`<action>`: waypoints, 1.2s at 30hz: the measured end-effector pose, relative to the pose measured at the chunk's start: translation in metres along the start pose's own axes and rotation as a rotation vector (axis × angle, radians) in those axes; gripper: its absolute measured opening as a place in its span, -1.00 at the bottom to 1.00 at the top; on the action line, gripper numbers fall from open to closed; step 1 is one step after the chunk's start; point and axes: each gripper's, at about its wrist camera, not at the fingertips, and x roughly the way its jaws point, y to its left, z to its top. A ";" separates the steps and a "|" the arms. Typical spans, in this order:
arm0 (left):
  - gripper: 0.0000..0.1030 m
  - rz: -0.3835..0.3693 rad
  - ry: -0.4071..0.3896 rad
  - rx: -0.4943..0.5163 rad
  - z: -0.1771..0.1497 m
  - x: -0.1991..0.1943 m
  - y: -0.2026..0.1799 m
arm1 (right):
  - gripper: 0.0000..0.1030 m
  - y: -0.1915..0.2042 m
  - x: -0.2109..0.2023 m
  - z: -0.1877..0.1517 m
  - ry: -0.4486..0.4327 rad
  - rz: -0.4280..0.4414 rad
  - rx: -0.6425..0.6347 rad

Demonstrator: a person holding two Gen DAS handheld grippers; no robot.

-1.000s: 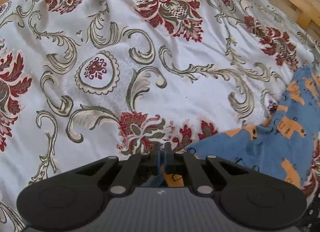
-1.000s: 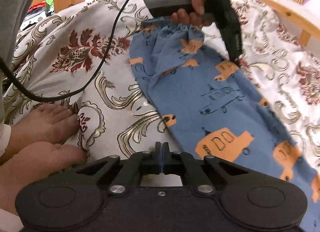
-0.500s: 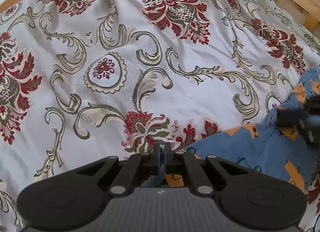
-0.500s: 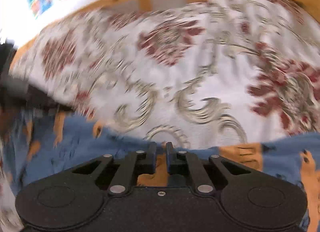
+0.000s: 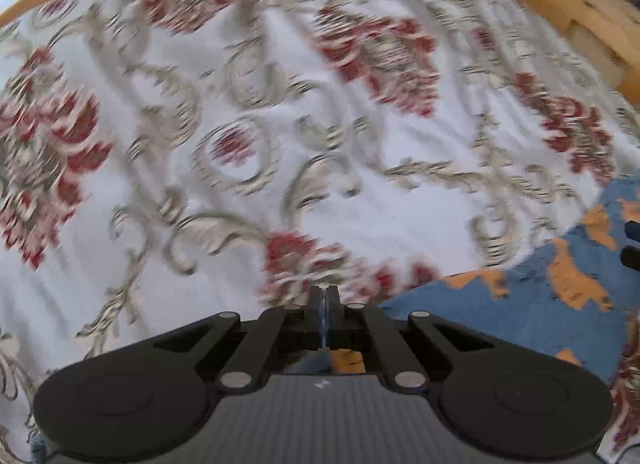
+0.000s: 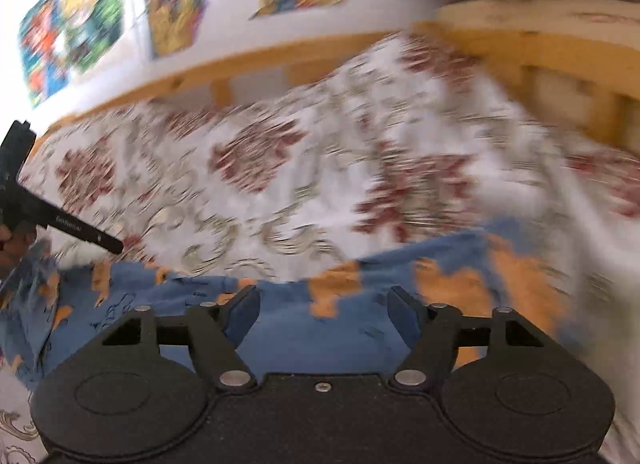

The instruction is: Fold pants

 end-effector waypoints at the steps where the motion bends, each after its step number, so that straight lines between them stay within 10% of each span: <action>1: -0.95 -0.017 -0.008 0.017 0.004 -0.002 -0.009 | 0.55 -0.005 -0.012 -0.004 -0.023 -0.043 0.028; 17: 0.51 -0.390 0.060 0.647 0.126 0.029 -0.281 | 0.60 -0.101 -0.033 -0.030 -0.028 -0.138 0.501; 25: 0.44 -0.631 0.208 0.593 0.155 0.098 -0.313 | 0.52 -0.105 -0.029 -0.031 -0.025 -0.107 0.547; 30: 0.04 -0.727 0.331 0.537 0.157 0.131 -0.309 | 0.39 -0.102 -0.016 -0.026 -0.012 -0.179 0.555; 36: -0.13 -0.699 0.336 0.606 0.150 0.141 -0.319 | -0.44 -0.114 -0.010 -0.029 -0.037 -0.283 0.606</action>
